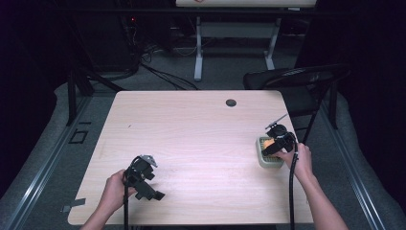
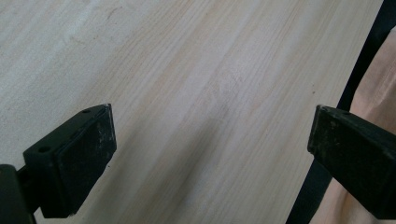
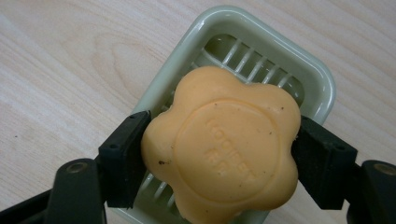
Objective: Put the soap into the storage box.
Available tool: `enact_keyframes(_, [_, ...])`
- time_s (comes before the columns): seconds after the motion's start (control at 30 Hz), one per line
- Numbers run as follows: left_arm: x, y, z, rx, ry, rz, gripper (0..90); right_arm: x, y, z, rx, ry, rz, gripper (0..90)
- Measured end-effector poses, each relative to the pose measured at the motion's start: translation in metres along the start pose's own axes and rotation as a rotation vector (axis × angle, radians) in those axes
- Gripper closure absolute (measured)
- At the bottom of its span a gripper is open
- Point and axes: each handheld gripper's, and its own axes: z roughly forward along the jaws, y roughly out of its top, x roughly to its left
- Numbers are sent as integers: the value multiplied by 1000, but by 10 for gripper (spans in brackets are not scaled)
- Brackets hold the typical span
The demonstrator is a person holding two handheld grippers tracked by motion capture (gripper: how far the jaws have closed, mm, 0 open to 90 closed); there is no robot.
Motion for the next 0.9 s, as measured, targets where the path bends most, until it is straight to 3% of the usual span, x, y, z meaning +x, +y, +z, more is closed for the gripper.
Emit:
enact_keyframes(0.2, [0, 0, 0, 0, -2, -2, 14, -1, -1, 2, 14, 15, -1, 261])
enact_keyframes(0.3, [0, 0, 0, -3, -1, -3, 14, -2, -1, 2, 15, 20, -1, 204])
enact_keyframes(0.47, [0, 0, 0, -5, 0, -2, 14, -1, -1, -4, -18, 15, 8, 206])
enact_keyframes(0.7, [0, 0, 0, -4, 0, -5, 14, -3, -1, -5, -4, 24, -20, 215])
enact_keyframes(0.8, [-1, -1, 0, -2, 1, -3, 14, -3, -2, -5, -11, 56, -48, 254])
enact_keyframes(0.87, [-1, -1, 0, -1, 9, -5, 14, -4, -4, -6, 1, 38, -88, 254])
enact_keyframes(0.9, [-1, -1, 0, -1, 9, -5, 14, -4, -4, -5, -10, 42, -84, 255])
